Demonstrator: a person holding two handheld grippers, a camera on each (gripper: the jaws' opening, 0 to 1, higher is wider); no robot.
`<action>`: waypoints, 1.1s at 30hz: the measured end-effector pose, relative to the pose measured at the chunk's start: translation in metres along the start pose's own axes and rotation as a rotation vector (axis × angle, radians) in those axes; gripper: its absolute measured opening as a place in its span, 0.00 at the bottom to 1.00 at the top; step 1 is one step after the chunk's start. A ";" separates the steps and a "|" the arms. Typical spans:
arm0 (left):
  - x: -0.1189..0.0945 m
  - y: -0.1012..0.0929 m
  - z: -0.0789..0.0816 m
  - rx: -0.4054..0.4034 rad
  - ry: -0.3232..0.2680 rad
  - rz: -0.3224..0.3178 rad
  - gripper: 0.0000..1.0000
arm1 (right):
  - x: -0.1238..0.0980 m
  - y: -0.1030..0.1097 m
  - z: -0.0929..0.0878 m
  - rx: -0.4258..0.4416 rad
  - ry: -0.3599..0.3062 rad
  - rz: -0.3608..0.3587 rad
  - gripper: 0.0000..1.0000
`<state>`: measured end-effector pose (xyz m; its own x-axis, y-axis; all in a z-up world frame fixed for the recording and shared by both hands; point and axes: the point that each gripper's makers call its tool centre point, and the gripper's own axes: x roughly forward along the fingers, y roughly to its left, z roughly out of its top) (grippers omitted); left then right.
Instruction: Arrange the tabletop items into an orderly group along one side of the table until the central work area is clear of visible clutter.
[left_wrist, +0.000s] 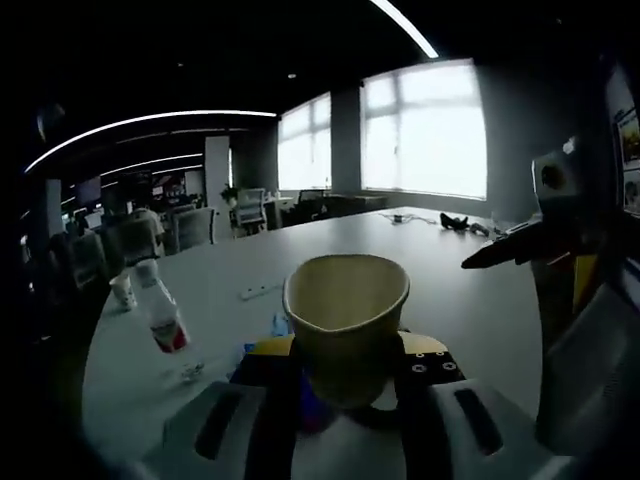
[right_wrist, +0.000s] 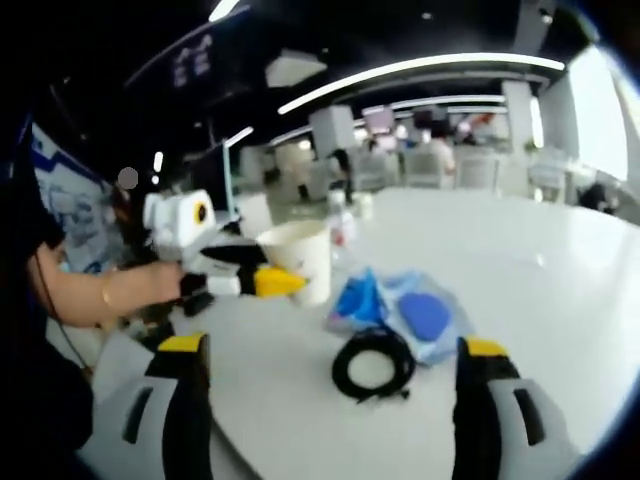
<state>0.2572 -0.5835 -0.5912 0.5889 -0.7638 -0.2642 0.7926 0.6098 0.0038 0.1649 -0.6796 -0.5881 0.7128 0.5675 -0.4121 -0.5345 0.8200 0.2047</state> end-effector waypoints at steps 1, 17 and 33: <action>0.001 0.003 0.000 -0.006 -0.001 0.005 0.34 | 0.000 -0.002 -0.002 0.001 0.004 -0.004 1.00; 0.026 0.059 0.008 -0.019 -0.016 0.137 0.34 | 0.013 -0.020 -0.013 0.053 0.029 -0.020 0.99; 0.067 0.107 0.005 -0.059 -0.043 0.242 0.35 | 0.032 -0.045 -0.015 0.134 0.028 -0.020 0.98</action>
<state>0.3822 -0.5704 -0.6038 0.7675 -0.6017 -0.2211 0.6179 0.7862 0.0053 0.2055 -0.6992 -0.6237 0.7087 0.5500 -0.4420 -0.4532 0.8349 0.3123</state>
